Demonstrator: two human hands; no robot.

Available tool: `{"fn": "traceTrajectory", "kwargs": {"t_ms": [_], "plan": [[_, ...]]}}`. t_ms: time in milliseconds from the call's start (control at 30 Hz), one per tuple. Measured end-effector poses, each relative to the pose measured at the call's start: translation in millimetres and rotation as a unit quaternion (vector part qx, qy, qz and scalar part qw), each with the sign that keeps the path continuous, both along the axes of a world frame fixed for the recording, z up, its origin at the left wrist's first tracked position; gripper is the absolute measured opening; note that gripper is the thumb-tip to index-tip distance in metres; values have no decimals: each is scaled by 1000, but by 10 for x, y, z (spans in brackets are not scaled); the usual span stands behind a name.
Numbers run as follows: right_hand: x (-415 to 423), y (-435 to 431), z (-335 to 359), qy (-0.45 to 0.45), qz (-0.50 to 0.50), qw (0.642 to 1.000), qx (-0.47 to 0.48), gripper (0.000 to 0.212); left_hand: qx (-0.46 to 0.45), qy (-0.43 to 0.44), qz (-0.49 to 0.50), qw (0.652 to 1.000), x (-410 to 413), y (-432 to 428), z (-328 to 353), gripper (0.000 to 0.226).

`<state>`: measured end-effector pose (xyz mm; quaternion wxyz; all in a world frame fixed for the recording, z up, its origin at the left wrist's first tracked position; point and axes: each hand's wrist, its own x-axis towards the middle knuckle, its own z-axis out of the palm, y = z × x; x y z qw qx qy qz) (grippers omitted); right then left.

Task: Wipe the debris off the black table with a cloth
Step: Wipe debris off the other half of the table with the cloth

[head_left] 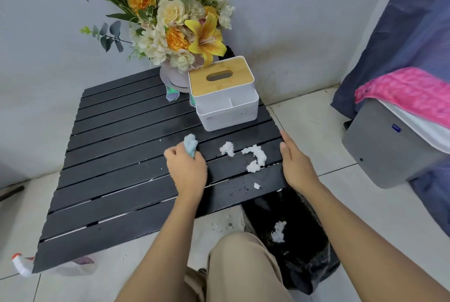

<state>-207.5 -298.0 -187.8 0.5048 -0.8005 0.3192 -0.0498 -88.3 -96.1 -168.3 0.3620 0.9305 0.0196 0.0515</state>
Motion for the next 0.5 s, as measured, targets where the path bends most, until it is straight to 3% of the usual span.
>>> {"fn": "traceTrajectory", "kwargs": {"t_ms": [100,267,500], "plan": [[2,-13,15,-6,10,1000,21,46,25,-8,-85,996,-54,-220,22,35],[-1,-66,-9,-13,18,998,55,46,-7,-17,-236,972,-261,-599,66,19],[26,-71,-37,-20,14,998,54,46,-39,-25,-259,965,-609,-636,34,18]]}}
